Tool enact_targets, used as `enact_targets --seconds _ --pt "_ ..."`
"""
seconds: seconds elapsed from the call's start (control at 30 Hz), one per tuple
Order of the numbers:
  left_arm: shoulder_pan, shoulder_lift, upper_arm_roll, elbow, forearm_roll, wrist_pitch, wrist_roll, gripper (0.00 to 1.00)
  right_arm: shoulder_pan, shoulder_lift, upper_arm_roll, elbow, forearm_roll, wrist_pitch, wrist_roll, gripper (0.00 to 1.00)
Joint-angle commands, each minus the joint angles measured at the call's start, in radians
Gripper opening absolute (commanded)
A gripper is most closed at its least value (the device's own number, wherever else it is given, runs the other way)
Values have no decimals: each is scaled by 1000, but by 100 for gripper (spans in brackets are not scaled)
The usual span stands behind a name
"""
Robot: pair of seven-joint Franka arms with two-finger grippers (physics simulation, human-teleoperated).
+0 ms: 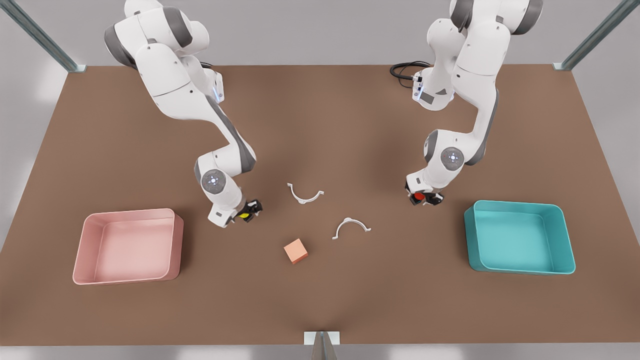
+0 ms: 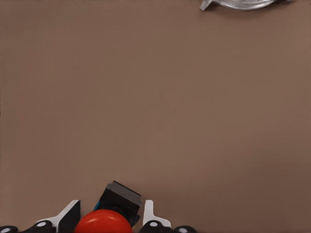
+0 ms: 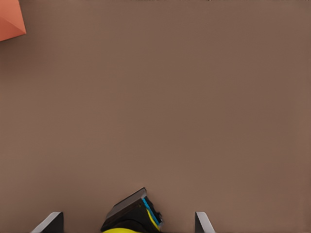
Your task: Place the red button in the blue storage box with the left arm, and place the yellow button in the pink storage box with the right arm
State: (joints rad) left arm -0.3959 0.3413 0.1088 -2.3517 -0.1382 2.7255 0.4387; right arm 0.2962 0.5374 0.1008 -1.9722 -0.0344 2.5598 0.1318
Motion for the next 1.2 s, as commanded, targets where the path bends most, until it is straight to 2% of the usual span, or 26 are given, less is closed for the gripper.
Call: enact_targets --seconds 0.0,0.07,0.1,0.17,0.33,0.37,0.43,0.53,0.63,0.7,0.77,0.8,0.9,0.93,1.03,1.1,1.17 --pt "0 1 0 3 0 33 94 71 0 -1 -9 -8 -16 34 -38 100" --pt "2 13 0 3 0 53 92 63 0 -1 -7 -14 -16 33 -37 98" --pt "2 16 0 3 0 54 92 63 0 -1 -3 -17 -16 31 -37 93" --pt "2 22 0 3 0 62 91 58 1 -1 8 -30 -16 26 -31 93" --pt "6 -2 3 2 -1 51 78 49 1 4 -1 -33 -16 34 -38 84" --pt "6 -21 5 2 -1 40 78 47 1 4 -1 -40 -16 34 -38 81" --pt "28 -65 6 2 -1 -19 83 45 1 4 7 -94 -16 99 -38 81" --pt "121 -208 9 23 12 -196 115 45 1 4 7 -80 -16 100 -38 76" --pt "227 -208 55 198 14 -423 330 44 0 4 2 -71 -16 122 -37 76" --pt "321 -156 65 282 14 -426 491 44 1 6 2 -68 -16 122 -37 75" --pt "425 -84 65 376 12 -425 650 44 1 6 0 -69 -16 122 -35 60" --pt "462 -50 63 388 3 -423 712 44 1 6 0 -69 -16 122 -35 57" --pt "488 70 65 456 -29 -420 718 51 4 4 -1 -63 -16 120 -37 52" --pt "491 84 65 456 -43 -421 718 100 7 -5 -4 -53 -16 119 -38 52" --pt "488 81 63 456 -46 -437 707 100 -17 -114 -10 -53 -16 71 -43 52" --pt "489 24 63 456 -46 -500 680 100 -72 -185 -9 -53 -16 3 -93 52" --pt "465 -45 60 456 -43 -533 335 100 -157 -197 -4 -42 -15 3 -207 52"
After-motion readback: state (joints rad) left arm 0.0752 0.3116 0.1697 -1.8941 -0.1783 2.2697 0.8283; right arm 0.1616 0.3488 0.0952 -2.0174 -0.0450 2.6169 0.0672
